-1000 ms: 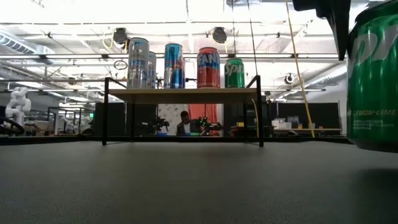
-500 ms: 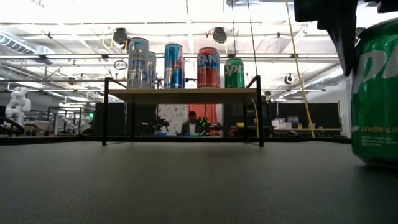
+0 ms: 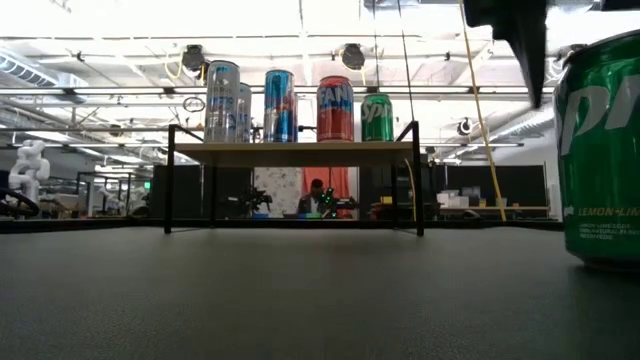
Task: Place canned beverage on shelf
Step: Put the green soda can, aligned with the other green soda can on the shelf
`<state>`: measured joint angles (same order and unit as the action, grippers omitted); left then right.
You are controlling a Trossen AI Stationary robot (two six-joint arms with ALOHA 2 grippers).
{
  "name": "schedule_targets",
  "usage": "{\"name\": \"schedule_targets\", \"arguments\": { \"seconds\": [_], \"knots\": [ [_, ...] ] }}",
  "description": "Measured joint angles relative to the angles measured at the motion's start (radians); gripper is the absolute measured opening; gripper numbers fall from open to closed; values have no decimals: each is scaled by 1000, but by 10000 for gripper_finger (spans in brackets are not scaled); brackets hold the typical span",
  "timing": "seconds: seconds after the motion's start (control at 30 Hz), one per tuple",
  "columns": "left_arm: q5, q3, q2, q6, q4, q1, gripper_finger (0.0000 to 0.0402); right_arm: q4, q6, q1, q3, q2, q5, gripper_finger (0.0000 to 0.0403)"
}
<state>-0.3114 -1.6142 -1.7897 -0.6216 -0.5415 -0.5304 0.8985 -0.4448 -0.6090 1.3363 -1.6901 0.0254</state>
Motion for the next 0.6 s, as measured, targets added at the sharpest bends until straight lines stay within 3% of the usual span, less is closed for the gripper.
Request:
{"name": "schedule_targets", "arguments": {
  "seconds": [0.13, 0.37, 0.47, 0.6],
  "knots": [
    [7, 0, 0, 0, 0, 0, 299, 1, 27, 0, 28, 0, -1, 393],
    [7, 0, 0, 0, 0, 0, 299, 130, 142, -26, 160, 0, 35, 393],
    [12, 0, 0, -1, -4, 0, 299, 231, 336, -51, 281, 0, 117, 395],
    [15, 0, 1, -33, -55, 0, 299, 333, 794, -96, 449, 9, 243, 395]
  ]
}}
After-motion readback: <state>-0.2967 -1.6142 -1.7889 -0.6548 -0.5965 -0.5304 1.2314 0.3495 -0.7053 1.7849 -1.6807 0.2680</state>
